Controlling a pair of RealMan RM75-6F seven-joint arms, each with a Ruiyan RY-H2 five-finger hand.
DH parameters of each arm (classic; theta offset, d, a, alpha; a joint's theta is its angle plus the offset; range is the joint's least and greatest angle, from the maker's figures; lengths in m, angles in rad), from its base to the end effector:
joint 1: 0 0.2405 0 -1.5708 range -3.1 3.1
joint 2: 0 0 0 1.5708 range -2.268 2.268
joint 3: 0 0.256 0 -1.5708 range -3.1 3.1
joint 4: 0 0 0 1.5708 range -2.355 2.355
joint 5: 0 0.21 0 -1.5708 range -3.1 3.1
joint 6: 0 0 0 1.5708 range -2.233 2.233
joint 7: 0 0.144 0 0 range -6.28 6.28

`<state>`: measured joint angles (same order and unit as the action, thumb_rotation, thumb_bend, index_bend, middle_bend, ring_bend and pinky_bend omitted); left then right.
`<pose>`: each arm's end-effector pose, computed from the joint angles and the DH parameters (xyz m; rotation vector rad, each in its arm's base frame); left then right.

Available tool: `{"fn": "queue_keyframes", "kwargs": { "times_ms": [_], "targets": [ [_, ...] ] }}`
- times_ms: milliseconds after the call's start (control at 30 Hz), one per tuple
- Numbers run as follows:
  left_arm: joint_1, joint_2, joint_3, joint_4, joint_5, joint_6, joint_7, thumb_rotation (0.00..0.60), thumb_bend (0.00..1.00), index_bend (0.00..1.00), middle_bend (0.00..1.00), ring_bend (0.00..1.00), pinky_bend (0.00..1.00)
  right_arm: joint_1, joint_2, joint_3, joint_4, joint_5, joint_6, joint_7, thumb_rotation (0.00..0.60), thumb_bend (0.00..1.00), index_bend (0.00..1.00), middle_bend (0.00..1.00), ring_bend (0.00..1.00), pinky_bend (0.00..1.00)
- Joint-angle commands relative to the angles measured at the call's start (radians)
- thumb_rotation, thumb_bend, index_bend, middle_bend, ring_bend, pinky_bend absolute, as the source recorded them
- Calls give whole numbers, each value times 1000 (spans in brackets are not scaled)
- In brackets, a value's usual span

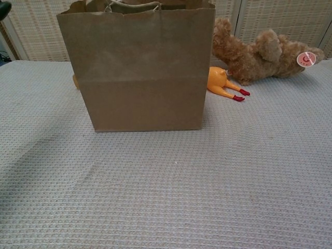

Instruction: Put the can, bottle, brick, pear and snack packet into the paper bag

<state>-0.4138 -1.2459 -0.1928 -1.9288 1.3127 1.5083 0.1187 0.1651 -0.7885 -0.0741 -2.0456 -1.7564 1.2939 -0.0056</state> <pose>-0.1685 0.2686 0.1312 -1.2956 -0.9912 -1.3903 -0.2164 -0.1579 0.1688 1.7926 -1.0322 0.9400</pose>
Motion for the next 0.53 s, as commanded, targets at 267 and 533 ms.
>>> {"fn": "queue_keyframes", "kwargs": {
  "times_ms": [267, 533],
  "targets": [
    [240, -46, 267, 359, 306, 218, 107, 600, 423, 0, 0, 0, 57, 25, -171, 58, 135, 77, 0, -24, 600, 17, 0, 0, 0, 0],
    [281, -77, 242, 441, 282, 213, 66, 600, 421, 0, 0, 0, 36, 25, -267, 70, 234, 60, 44, -12, 600, 17, 0, 0, 0, 0]
  ]
}}
